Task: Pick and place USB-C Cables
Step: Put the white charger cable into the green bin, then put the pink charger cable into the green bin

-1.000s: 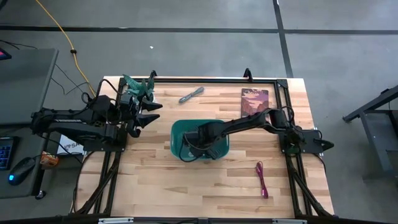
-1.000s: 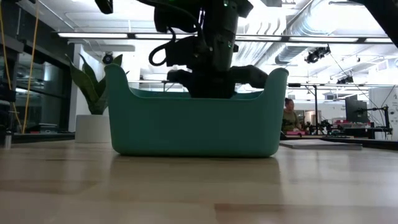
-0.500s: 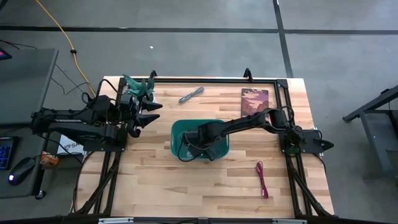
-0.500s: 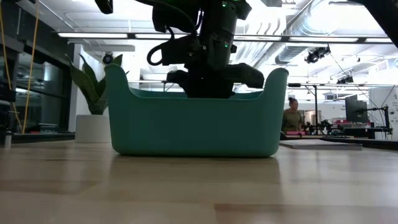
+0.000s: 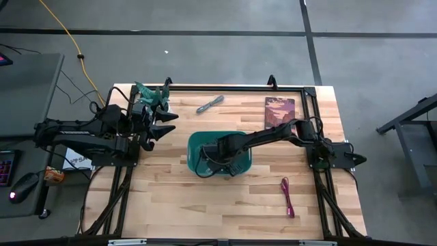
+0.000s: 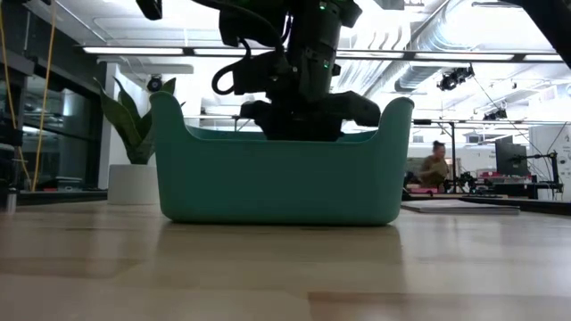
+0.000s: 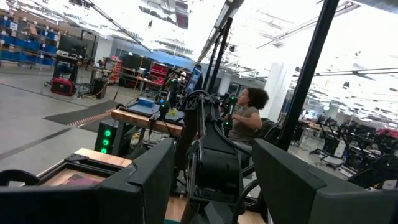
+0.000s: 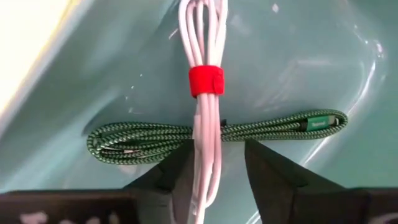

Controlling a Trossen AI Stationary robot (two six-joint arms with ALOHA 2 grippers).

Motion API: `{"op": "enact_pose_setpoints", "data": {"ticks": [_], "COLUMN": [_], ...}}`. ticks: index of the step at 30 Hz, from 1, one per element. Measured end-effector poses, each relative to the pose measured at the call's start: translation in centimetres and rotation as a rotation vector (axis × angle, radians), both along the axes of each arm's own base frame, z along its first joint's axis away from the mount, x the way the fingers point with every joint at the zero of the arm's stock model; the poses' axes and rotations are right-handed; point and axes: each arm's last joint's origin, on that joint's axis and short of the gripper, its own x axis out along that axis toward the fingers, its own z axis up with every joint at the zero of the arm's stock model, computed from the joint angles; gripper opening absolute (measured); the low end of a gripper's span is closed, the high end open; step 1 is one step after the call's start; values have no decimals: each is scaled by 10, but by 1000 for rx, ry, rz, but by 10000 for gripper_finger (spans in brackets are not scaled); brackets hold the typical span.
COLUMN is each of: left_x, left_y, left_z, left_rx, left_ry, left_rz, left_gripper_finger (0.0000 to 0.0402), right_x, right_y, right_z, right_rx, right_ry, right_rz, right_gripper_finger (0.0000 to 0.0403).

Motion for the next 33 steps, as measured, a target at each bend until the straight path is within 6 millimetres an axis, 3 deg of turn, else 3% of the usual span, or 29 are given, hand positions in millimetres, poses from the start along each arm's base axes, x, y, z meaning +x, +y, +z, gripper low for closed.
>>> {"op": "enact_pose_setpoints", "data": {"ticks": [6,19,24,33], "left_x": [0,0,0,0], "left_y": [0,0,0,0], "left_z": [0,0,0,0], "left_rx": [0,0,0,0], "left_ry": [0,0,0,0], "left_rz": [0,0,0,0], "left_gripper_finger": [197,197,197,197], "right_x": [-1,-5,-15,-56], "right_y": [1,0,-5,-32], "right_z": [0,5,31,97], "right_rx": [-2,-4,11,213], "right_ry": [8,20,1,31], "right_rz": [2,4,-29,-317], "right_gripper_finger": [161,163,160,154]}}
